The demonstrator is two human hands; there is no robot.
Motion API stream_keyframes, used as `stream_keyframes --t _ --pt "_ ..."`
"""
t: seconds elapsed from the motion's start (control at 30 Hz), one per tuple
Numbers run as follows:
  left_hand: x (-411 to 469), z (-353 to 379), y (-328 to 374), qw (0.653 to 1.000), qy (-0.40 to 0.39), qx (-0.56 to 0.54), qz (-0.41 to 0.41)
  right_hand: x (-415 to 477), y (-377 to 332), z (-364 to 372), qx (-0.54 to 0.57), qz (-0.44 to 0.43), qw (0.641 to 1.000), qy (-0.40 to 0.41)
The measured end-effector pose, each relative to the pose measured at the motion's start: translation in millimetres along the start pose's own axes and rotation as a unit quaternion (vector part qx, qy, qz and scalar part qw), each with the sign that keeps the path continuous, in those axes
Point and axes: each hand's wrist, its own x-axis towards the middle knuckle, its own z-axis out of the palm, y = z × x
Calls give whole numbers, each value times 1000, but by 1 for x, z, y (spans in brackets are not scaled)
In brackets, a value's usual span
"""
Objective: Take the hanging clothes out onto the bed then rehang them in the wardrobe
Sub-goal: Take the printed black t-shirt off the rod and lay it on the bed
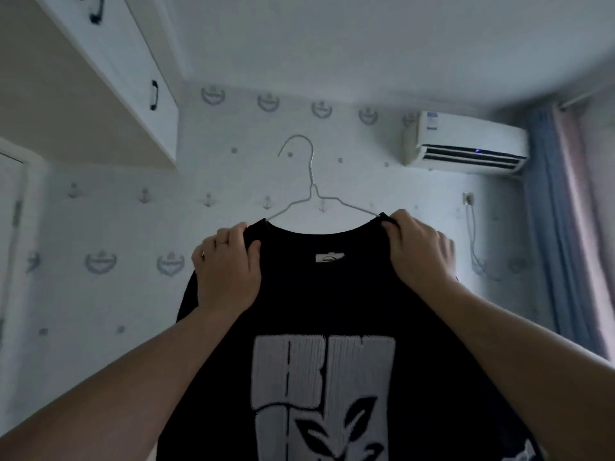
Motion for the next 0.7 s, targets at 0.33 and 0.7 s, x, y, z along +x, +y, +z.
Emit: stream_keyframes --t 0.33,0.7 --pt "-123 185 7 973 -186 -125 -59 -155 135 43 -63 82 989 -107" --pt "-228 373 -32 926 -330 -178 -42 -291 194 118 -13 254 934 -250"
